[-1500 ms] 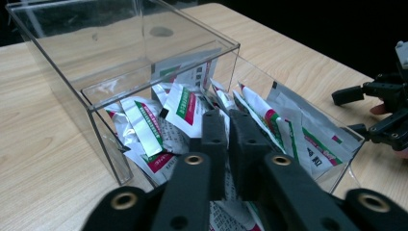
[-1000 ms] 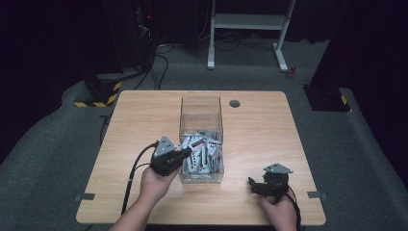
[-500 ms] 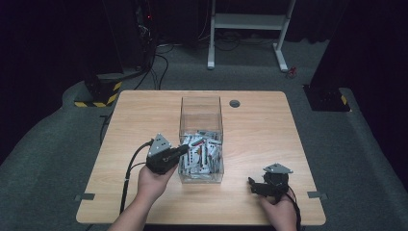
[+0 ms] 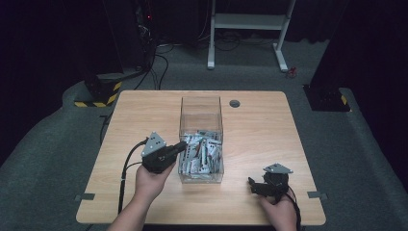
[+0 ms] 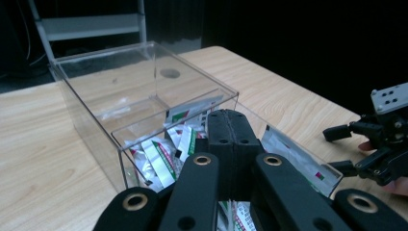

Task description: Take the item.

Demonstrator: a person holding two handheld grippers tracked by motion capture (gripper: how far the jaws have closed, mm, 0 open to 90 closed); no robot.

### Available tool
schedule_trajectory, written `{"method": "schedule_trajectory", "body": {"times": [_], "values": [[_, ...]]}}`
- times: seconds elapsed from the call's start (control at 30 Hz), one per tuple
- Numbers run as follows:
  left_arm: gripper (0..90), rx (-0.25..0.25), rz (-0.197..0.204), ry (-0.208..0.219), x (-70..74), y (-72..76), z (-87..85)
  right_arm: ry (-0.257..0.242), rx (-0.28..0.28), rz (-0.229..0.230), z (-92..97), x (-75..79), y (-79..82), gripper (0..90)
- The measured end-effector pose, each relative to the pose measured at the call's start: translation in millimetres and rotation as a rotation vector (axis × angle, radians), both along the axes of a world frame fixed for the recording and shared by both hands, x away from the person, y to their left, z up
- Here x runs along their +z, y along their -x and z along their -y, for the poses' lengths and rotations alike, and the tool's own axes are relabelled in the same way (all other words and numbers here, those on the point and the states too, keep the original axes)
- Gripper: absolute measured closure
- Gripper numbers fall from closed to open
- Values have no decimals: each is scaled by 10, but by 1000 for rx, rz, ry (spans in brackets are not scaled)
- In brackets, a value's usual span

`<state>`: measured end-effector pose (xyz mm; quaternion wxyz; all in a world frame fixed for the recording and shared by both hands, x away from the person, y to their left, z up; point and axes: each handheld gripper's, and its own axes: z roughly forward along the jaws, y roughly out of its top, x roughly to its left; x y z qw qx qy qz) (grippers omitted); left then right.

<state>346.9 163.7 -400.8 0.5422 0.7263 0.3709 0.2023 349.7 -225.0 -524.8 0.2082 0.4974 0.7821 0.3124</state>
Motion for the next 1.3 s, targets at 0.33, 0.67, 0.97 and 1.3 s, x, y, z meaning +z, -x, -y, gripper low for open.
{"method": "schedule_trajectory", "body": {"times": [0.33,0.67,0.97,1.3], "values": [[900,11,35,31,132,67,-129,-1,-1,0,-1,0,0,80],[900,42,58,43,208,174,-342,1,0,0,0,0,1,81],[900,91,59,42,213,228,-579,-1,-1,0,-2,0,2,81],[900,163,59,37,151,184,-820,-2,-4,-2,-4,0,3,81]]}}
